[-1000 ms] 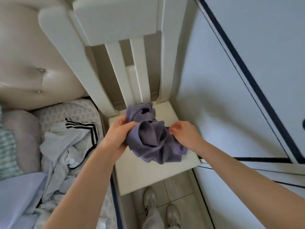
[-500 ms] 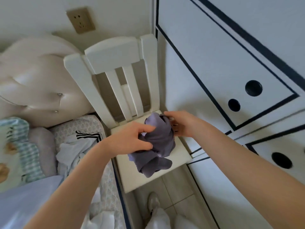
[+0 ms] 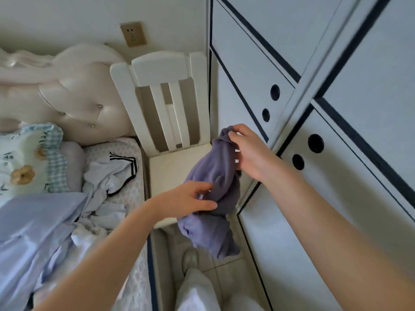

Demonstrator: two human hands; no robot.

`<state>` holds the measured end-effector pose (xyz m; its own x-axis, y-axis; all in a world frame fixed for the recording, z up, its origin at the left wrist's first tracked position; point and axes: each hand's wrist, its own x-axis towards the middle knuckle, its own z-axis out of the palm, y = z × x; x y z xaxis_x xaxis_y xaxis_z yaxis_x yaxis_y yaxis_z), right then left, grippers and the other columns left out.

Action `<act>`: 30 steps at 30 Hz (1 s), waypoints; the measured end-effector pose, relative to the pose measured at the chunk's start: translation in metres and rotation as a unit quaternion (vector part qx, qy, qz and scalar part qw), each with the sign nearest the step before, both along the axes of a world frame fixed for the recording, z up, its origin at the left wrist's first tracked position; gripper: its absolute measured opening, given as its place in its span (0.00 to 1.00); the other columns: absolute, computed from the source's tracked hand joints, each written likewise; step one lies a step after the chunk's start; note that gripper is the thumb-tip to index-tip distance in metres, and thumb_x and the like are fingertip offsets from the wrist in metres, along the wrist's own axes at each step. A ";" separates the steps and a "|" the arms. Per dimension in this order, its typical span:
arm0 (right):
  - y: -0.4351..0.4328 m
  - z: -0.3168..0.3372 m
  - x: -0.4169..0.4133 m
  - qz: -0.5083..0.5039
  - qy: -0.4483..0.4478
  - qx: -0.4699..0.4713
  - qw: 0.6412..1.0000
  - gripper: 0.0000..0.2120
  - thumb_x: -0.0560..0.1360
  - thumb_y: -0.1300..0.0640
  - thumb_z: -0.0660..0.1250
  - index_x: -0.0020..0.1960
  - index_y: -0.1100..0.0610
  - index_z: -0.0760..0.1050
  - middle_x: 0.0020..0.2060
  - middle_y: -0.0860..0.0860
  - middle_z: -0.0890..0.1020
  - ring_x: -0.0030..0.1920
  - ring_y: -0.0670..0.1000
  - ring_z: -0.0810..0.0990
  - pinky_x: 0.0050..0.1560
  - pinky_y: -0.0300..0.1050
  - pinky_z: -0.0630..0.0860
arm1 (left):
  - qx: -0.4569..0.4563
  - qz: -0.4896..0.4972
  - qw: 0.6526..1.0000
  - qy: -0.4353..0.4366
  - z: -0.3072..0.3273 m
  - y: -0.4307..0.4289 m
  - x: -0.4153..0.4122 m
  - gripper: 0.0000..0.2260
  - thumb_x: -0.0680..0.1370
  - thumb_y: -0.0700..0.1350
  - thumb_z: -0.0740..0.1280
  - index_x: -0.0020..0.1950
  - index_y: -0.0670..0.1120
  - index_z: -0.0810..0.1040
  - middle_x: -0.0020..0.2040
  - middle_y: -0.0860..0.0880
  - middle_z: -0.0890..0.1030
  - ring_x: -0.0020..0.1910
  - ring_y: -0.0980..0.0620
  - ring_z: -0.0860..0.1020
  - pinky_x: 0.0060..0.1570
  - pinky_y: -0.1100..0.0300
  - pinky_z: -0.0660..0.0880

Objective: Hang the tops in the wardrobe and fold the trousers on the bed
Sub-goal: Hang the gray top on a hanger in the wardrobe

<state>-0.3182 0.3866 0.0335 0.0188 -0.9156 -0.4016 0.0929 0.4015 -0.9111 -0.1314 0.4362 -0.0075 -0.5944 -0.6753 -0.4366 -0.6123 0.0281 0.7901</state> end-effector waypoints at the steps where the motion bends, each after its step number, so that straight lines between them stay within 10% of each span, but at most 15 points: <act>1: 0.016 0.008 -0.002 0.003 -0.018 -0.018 1.000 0.09 0.82 0.62 0.55 0.49 0.55 0.73 0.42 0.51 0.78 0.40 0.48 0.77 0.36 0.40 0.74 | 0.019 0.019 1.000 0.008 0.004 0.013 -0.007 0.17 0.77 0.56 0.68 0.59 0.46 0.78 0.51 0.45 0.81 0.49 0.48 0.81 0.56 0.48 0.77; 4: 0.058 0.031 -0.012 0.034 -0.034 -0.080 0.996 0.14 0.79 0.69 0.52 0.43 0.58 0.72 0.38 0.51 0.76 0.38 0.47 0.75 0.43 0.37 0.72 | 0.048 0.097 0.994 0.019 0.019 0.037 -0.021 0.08 0.80 0.43 0.66 0.57 0.41 0.80 0.48 0.41 0.83 0.47 0.44 0.85 0.48 0.53 0.80; 9: 0.121 0.054 -0.031 0.053 -0.007 -0.089 0.995 0.14 0.77 0.68 0.54 0.38 0.58 0.73 0.32 0.51 0.76 0.33 0.47 0.75 0.43 0.42 0.71 | -0.163 0.236 0.958 -0.005 0.053 0.044 -0.036 0.04 0.79 0.43 0.66 0.50 0.46 0.80 0.50 0.50 0.83 0.40 0.51 0.84 0.47 0.47 0.79; 14: 0.168 0.063 -0.050 0.048 0.100 -0.093 0.989 0.07 0.79 0.56 0.63 0.42 0.52 0.75 0.36 0.47 0.78 0.39 0.45 0.77 0.45 0.41 0.72 | -0.143 0.002 0.989 0.036 0.077 0.056 -0.079 0.21 0.78 0.41 0.69 0.70 0.54 0.73 0.64 0.59 0.77 0.63 0.58 0.75 0.64 0.60 0.70; 18: 0.201 0.061 -0.075 -0.023 0.137 -0.047 0.989 0.03 0.76 0.53 0.67 0.48 0.52 0.76 0.39 0.47 0.80 0.42 0.46 0.79 0.46 0.41 0.74 | -0.091 -0.145 0.985 0.011 0.071 0.070 -0.117 0.13 0.75 0.37 0.68 0.55 0.51 0.80 0.51 0.57 0.83 0.50 0.69 0.78 0.53 0.70 0.74; 22: 0.250 0.051 -0.102 -0.125 0.063 0.043 0.989 0.03 0.76 0.57 0.68 0.48 0.55 0.76 0.42 0.52 0.81 0.45 0.51 0.80 0.57 0.50 0.76 | -0.071 -0.271 0.959 -0.051 0.057 0.080 -0.150 0.14 0.67 0.50 0.70 0.48 0.45 0.82 0.45 0.46 0.84 0.47 0.51 0.81 0.57 0.48 0.78; 30: 0.363 0.056 -0.137 -0.221 0.099 0.083 0.967 0.12 0.78 0.53 0.67 0.53 0.63 0.76 0.50 0.62 0.82 0.51 0.57 0.83 0.57 0.55 0.77 | -0.151 -0.466 0.859 -0.146 0.044 0.137 -0.229 0.14 0.68 0.53 0.77 0.50 0.50 0.82 0.42 0.52 0.84 0.42 0.54 0.80 0.45 0.63 0.76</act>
